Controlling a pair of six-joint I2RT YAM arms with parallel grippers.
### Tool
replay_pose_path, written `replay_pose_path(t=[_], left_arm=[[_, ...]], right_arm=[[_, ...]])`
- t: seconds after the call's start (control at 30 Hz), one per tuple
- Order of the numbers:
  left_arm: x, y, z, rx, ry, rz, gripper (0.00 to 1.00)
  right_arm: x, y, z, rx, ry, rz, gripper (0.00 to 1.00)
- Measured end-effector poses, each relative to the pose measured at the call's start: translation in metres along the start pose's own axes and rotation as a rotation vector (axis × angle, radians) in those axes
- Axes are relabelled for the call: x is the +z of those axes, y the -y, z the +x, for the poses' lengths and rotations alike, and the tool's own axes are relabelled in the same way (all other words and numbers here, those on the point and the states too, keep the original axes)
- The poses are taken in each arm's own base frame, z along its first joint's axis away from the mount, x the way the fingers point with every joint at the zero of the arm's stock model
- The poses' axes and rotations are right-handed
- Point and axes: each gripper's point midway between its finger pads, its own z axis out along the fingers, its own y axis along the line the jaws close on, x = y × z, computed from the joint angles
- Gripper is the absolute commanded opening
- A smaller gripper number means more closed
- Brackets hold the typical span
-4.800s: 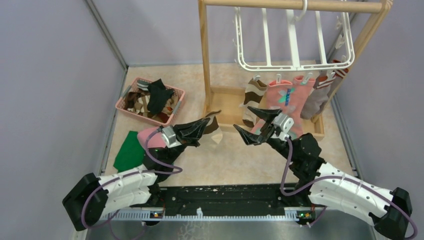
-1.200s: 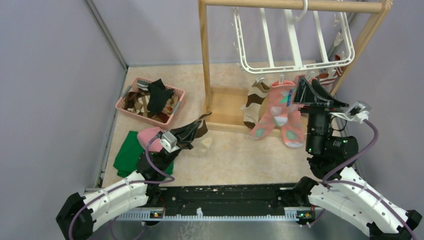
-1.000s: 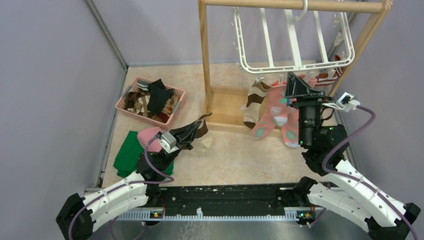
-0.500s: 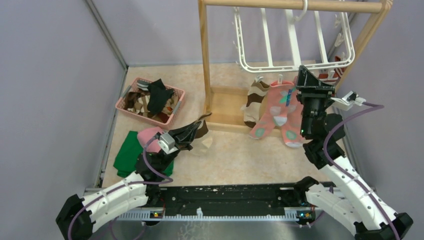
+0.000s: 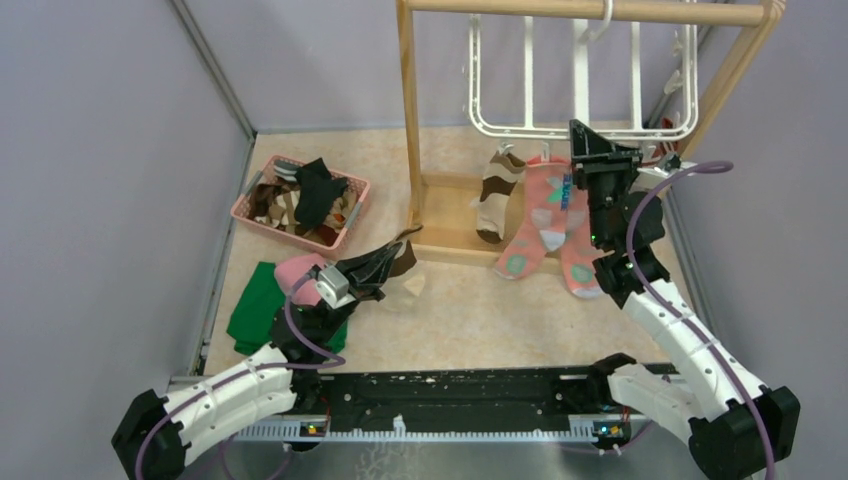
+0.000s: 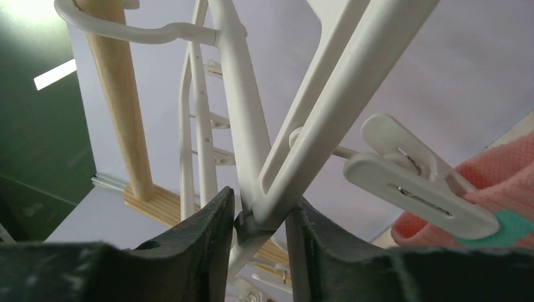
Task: Clip the socks to the hanger
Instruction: Adjust the hanger on the clothesline.
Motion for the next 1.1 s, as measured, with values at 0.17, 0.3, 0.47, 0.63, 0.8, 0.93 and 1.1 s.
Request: replay_pose_path(t=[0.17, 0.3, 0.47, 0.63, 0.8, 0.93, 1.1], left_arm=[[0.0, 0.0, -0.001, 0.0, 0.002, 0.0, 0.0], [0.0, 0.0, -0.001, 0.001, 0.001, 0.0, 0.0], [0.0, 0.0, -0.001, 0.0, 0.001, 0.0, 0.0], [0.0, 0.0, 0.0, 0.0, -0.001, 0.001, 0.0], [0.001, 0.0, 0.001, 0.0, -0.006, 0.001, 0.0], [0.0, 0.0, 0.002, 0.0, -0.011, 0.001, 0.0], [0.0, 0.0, 0.005, 0.0, -0.023, 0.002, 0.0]], right_arm=[[0.004, -0.005, 0.005, 0.053, -0.02, -0.03, 0.06], [0.004, -0.011, 0.009, 0.049, -0.044, -0.061, 0.0], [0.003, -0.014, 0.011, 0.074, -0.08, -0.078, 0.0], [0.005, -0.012, 0.004, 0.106, -0.128, -0.093, 0.0], [0.016, -0.009, 0.014, 0.172, -0.225, -0.115, 0.0], [0.029, -0.011, 0.032, 0.228, -0.315, -0.136, 0.0], [0.027, -0.017, 0.042, 0.236, -0.381, -0.154, 0.16]])
